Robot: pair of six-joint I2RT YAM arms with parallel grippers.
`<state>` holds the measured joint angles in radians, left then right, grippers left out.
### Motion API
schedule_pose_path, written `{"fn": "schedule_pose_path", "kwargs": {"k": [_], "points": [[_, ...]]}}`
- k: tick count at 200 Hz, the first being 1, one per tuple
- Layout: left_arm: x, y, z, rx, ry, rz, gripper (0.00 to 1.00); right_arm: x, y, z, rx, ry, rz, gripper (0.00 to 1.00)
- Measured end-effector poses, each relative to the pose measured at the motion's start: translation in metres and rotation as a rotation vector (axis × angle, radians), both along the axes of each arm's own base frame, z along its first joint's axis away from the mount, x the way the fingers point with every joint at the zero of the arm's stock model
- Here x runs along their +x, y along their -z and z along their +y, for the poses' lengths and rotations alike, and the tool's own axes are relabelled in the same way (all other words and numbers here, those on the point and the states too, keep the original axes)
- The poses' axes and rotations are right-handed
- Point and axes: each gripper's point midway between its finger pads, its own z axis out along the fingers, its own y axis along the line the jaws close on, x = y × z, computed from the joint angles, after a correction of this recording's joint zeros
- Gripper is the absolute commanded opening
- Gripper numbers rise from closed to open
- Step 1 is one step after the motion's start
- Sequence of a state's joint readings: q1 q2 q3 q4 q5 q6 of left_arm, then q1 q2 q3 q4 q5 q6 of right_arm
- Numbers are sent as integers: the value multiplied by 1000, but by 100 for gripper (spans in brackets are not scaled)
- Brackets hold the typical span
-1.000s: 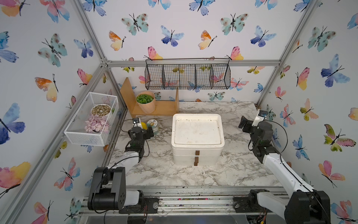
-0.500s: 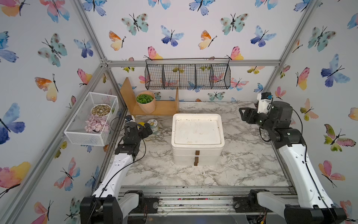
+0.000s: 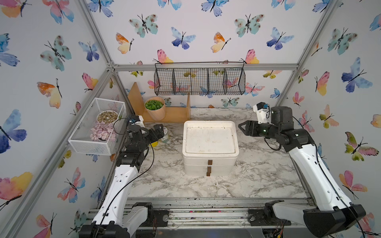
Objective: Take the microphone out of the drawer
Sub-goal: Adjust the storage box at the center of the board.
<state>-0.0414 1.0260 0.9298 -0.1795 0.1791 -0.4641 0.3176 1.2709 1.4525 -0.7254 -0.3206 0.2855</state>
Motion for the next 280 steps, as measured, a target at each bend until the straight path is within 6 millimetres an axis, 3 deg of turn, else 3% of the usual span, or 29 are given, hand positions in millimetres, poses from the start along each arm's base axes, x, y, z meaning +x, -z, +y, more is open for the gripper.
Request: {"fn": "schedule_pose_path", "kwargs": {"k": [14, 59, 124, 161, 200, 249, 280], "points": [[-1, -1, -2, -8, 9, 3, 98, 0, 2, 15, -14, -31, 4, 69], [-4, 0, -6, -22, 28, 17, 98, 12, 16, 29, -99, -14, 11, 66], [-7, 2, -10, -35, 52, 30, 98, 25, 47, 24, -228, 23, 51, 51], [-8, 2, -12, -37, 58, 32, 98, 33, 63, 25, -274, 11, 71, 35], [-8, 2, -12, -38, 59, 35, 98, 45, 61, 29, -294, 10, 62, 23], [-8, -6, -13, -41, 67, 20, 98, 68, 60, 43, -363, -102, -7, 23], [-9, -12, -17, -49, 89, 12, 98, 89, 59, 68, -356, -206, -48, 23]]}}
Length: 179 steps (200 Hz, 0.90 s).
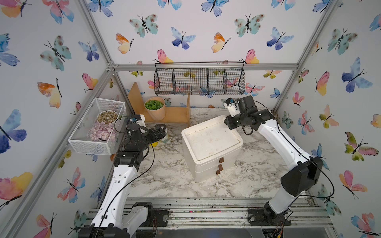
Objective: Take the microphone out of the drawer
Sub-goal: Adjust the storage box at the center of the board.
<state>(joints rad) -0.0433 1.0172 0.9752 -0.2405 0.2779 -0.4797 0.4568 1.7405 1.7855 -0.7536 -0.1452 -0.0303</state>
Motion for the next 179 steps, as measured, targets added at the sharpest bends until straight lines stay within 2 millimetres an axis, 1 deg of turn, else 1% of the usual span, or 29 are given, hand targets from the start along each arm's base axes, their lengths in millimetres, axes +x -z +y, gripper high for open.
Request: {"fn": "schedule_pose_path", "kwargs": {"k": [37, 71, 89, 105, 119, 129, 135, 144, 145, 158, 161, 171, 179], "points": [[-2, -13, -9, -4, 57, -27, 98, 25, -3, 38, 65, -147, -32, 22], [-1, -27, -16, 33, 118, -54, 98, 44, -4, 70, 117, -265, -57, 22], [0, -33, -21, 51, 151, -62, 98, 51, -5, 84, 139, -307, -70, 25], [4, -38, -28, 58, 191, -65, 98, 55, -8, 96, 183, -321, -65, 36], [12, -42, -35, 71, 223, -65, 98, 56, -16, 106, 232, -327, -81, 45], [19, -43, -45, 91, 250, -58, 98, 55, -27, 108, 255, -327, -110, 52], [23, -44, -57, 113, 278, -49, 98, 53, -33, 108, 268, -322, -126, 57], [28, -45, -71, 140, 309, -46, 99, 47, -44, 104, 286, -305, -147, 62], [28, -44, -75, 146, 319, -43, 99, 46, -45, 104, 287, -303, -152, 63], [33, -43, -100, 192, 371, -38, 99, 34, -64, 95, 308, -272, -196, 70], [33, -42, -107, 205, 386, -36, 99, 31, -68, 92, 311, -267, -209, 73], [35, -38, -122, 241, 413, -32, 99, 22, -84, 80, 325, -225, -254, 83], [36, -32, -135, 277, 435, -24, 99, 11, -96, 69, 341, -190, -293, 96]]}}
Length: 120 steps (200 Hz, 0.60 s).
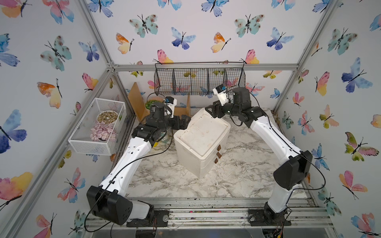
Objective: Take the microphone out of the drawer
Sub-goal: Adjust the storage box at the center of the board.
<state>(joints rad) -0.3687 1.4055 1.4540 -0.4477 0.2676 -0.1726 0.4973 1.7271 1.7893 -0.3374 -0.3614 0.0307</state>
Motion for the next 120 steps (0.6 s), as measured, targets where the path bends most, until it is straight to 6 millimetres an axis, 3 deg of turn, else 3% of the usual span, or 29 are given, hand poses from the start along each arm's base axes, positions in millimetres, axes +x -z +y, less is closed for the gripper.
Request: {"fn": "schedule_pose_path", "kwargs": {"k": [26, 61, 102, 120], "points": [[5, 16, -27, 109, 35, 10, 100, -33, -28, -39, 70, 122, -85, 98], [22, 39, -37, 200, 32, 44, 92, -59, -35, -74, 112, 248, -99, 98], [31, 57, -48, 310, 21, 52, 73, -85, 16, -101, 87, 333, 20, 98], [29, 62, -53, 337, 28, 49, 54, -100, 39, -111, 77, 355, 77, 98]]}}
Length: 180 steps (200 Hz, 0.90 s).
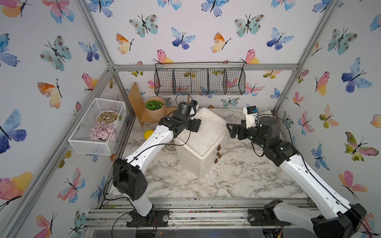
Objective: Take the microphone out of the drawer
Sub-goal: Adjust the storage box at the center of the board.
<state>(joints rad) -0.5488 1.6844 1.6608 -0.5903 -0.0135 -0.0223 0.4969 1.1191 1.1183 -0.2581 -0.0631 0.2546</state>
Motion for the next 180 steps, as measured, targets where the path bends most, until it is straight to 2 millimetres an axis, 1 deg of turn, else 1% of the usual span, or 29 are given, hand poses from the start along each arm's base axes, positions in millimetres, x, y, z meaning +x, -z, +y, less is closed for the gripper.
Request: {"fn": "schedule_pose_path", "kwargs": {"k": [7, 12, 13, 19, 32, 46, 58, 75, 97, 140, 146, 168, 180], "points": [[0, 0, 0, 18, -4, -9, 45, -4, 5, -3, 4, 4, 13, 98], [3, -6, -1, 16, -12, -33, 40, -8, 8, -5, 5, 7, 22, 98], [5, -10, -1, 19, -12, -47, 39, -9, 9, -5, 6, 8, 25, 98], [7, -16, 0, 9, -22, -60, 34, -12, 12, -7, 9, 12, 35, 98], [9, -20, 2, 21, -34, -76, 21, -18, 16, -10, 17, 18, 48, 98], [8, -20, 2, 55, -6, -90, 18, -23, 22, -13, 22, 23, 65, 98], [3, -19, -2, 55, 5, -84, 16, -26, 27, -15, 26, 27, 81, 98], [2, -20, -5, 46, -14, -86, 15, -29, 36, -16, 24, 28, 103, 98], [3, -19, -5, 42, -25, -84, 16, -32, 43, -17, 25, 28, 122, 98], [3, -19, -3, 43, -42, -84, 17, -36, 45, -13, 39, 5, 134, 98], [3, -19, -3, 44, -43, -85, 19, -37, 45, -12, 42, -2, 135, 98], [2, -18, -3, 38, -51, -87, 31, -40, 48, -10, 47, -22, 144, 98], [0, -10, 0, 61, -64, -68, 35, -41, 49, -9, 48, -29, 148, 98]]}}
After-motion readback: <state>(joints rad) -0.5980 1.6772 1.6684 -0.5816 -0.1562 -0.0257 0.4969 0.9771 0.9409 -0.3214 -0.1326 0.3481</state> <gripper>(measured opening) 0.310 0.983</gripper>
